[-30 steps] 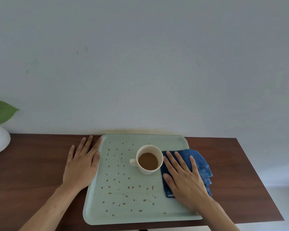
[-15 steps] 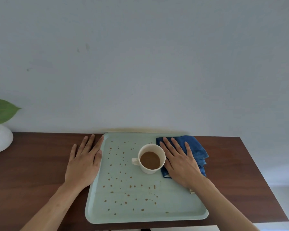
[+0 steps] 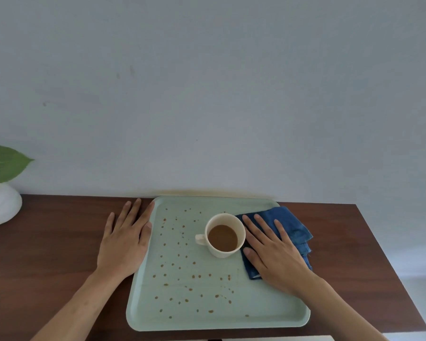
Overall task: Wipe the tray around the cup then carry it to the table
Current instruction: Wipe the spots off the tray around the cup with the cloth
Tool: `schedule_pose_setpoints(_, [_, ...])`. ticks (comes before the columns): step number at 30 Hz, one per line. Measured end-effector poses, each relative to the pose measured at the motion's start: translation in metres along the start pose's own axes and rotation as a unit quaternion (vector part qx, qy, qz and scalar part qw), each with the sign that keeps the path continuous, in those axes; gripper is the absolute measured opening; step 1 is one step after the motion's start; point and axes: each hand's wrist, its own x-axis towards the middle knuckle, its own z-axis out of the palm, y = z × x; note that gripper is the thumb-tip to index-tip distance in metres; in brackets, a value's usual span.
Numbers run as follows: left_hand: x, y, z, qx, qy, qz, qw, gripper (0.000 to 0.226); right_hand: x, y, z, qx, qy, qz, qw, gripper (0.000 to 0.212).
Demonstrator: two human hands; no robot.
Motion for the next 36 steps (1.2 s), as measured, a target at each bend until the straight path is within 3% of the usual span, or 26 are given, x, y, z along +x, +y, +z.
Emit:
schedule_pose_setpoints(17, [0.0,-0.002,0.002,0.012,0.004,0.007,1.0,0.056,0.023,0.038,-0.006,-0.011,-0.015,-0.125,0.992,0.06])
schedule_pose_setpoints(36, [0.0,0.0,0.003,0.017,0.003,0.002,1.0,0.054,0.072,0.046,-0.026,-0.048,-0.05,-0.279,0.958,0.059])
